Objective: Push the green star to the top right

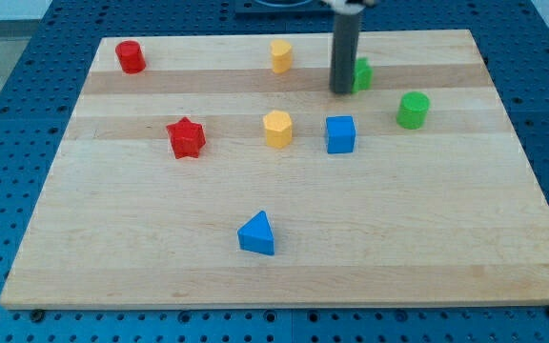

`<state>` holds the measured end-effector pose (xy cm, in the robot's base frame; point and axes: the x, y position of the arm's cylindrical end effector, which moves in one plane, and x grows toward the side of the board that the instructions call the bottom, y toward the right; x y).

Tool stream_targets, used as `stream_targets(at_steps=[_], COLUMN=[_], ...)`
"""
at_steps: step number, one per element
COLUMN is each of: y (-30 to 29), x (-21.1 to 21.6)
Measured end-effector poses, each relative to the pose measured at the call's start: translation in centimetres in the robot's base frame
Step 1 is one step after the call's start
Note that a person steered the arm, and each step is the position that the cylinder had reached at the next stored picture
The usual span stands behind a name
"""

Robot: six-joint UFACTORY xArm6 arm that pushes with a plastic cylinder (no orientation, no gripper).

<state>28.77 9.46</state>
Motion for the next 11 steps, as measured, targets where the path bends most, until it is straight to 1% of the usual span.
stream_targets(at_steps=[1,3,4,5,6,7,8,9,10,11], y=[2.1,2.6,1.3,-1.3,-0.3,3.9,4.2,6.3,7.3,9.9], x=[-2.9,-2.9,-2.9,-3.2,-6.4,-7.7,-7.4,-5.6,-5.2,-5.1])
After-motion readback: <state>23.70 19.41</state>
